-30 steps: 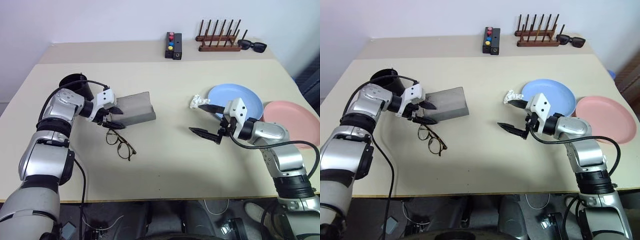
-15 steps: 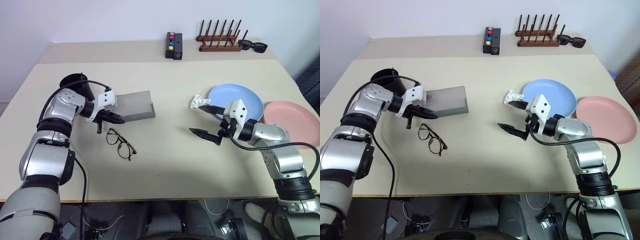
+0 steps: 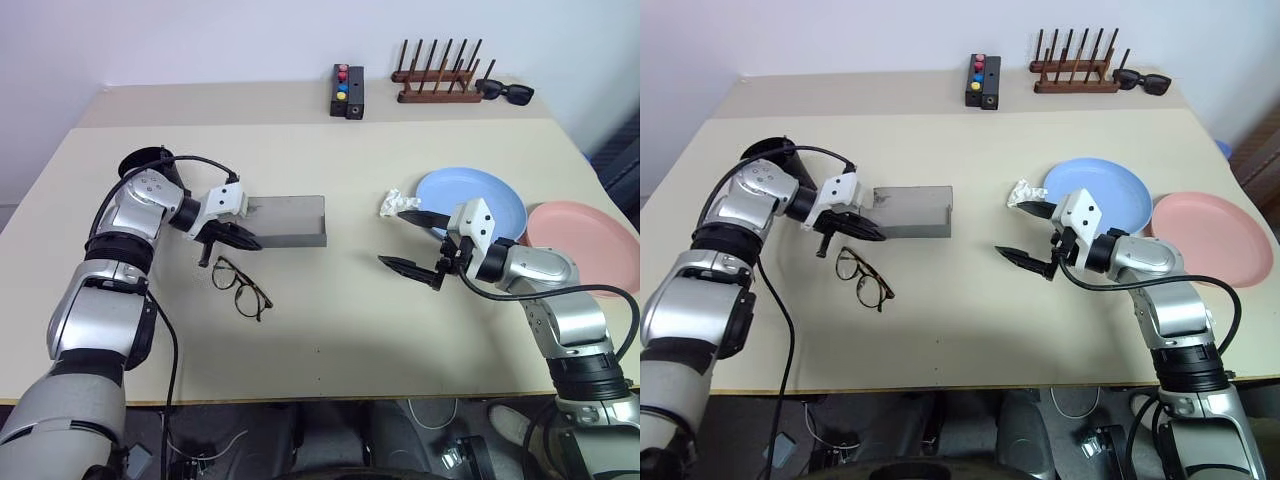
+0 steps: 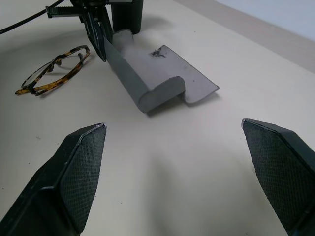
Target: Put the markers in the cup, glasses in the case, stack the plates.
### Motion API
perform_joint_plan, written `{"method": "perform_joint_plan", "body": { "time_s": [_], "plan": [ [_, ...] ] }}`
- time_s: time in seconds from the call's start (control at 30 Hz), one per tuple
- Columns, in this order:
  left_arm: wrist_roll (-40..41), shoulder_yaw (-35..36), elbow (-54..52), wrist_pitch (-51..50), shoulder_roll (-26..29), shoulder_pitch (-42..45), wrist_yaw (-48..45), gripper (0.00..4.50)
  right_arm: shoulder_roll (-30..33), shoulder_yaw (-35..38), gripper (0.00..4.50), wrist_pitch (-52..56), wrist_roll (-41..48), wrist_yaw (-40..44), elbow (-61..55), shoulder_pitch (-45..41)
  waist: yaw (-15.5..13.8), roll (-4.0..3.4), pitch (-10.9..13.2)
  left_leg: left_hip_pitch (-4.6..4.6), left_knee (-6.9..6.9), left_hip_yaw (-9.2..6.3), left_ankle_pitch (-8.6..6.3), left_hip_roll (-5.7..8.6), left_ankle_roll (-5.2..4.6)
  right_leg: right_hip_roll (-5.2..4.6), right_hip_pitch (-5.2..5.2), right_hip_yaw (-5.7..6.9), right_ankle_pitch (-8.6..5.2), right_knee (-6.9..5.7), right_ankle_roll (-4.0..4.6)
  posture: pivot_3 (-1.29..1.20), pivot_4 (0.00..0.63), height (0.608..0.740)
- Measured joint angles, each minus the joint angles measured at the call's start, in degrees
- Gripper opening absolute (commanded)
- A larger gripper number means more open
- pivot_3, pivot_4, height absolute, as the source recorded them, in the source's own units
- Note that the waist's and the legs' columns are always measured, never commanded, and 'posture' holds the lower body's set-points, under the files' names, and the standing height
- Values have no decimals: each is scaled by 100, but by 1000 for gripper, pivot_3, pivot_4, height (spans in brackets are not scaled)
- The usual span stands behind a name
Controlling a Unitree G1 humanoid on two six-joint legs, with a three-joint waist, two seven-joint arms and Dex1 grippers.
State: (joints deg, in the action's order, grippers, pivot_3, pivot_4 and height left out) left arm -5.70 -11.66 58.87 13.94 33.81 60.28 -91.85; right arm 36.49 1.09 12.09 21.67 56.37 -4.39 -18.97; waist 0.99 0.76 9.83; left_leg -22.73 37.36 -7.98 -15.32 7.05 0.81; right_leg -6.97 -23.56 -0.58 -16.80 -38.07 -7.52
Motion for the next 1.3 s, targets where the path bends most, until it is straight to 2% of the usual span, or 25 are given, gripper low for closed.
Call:
{"method": "perform_joint_plan", "body": {
  "time_s": [0.47, 0.77, 1.03, 1.3],
  "plan": [
    [523, -396, -1115, -380, 337, -697, -46, 62, -57, -15, 4500, 77, -4, -118, 0, -147, 5, 0, 0, 0, 1, 0, 0, -1, 0, 0, -1, -2, 0, -1, 0, 0, 150, 740],
    [781, -479, -2271, -1019, 507, -1243, -38, 62, -85, -18, 4500, 181, -2, -147, -43, -177, -5, -1, 0, 0, 3, -1, 0, -1, 0, 0, 0, -3, 0, -2, 0, 0, 150, 740],
    [818, -421, -2845, -1572, 508, -1528, 218, 62, -89, -15, 4500, -20, -9, -11, 38, -131, -3, -1, 0, 0, 3, -1, 0, -1, 0, 0, 0, -4, 0, -1, 0, 0, 150, 740],
    [819, -420, -2986, -1737, 561, -1573, 362, 62, -121, -17, 4500, -78, -12, 30, 137, -136, -6, -1, 0, 0, 3, -1, 0, -1, 0, 0, 0, -4, 0, -1, 0, 0, 150, 740]
  ]
}}
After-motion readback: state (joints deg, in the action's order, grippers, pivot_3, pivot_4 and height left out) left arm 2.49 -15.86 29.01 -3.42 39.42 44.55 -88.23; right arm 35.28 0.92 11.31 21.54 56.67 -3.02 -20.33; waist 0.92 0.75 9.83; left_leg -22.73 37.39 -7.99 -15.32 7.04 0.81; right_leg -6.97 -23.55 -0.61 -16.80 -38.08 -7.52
